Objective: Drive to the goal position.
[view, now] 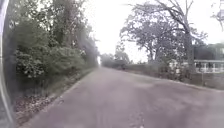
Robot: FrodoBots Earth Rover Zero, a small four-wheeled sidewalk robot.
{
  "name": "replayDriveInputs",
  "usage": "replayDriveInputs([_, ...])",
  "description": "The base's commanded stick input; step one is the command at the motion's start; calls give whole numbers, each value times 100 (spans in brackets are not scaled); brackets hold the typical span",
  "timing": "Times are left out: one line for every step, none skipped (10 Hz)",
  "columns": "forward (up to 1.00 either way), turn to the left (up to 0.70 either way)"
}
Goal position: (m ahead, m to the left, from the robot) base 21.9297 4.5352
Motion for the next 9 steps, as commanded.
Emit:
replayDriveInputs([70, 1])
replayDriveInputs([70, 1])
replayDriveInputs([70, 1])
replayDriveInputs([70, 1])
replayDriveInputs([70, 1])
replayDriveInputs([70, 1])
replayDriveInputs([70, 1])
replayDriveInputs([70, 1])
replayDriveInputs([70, 1])
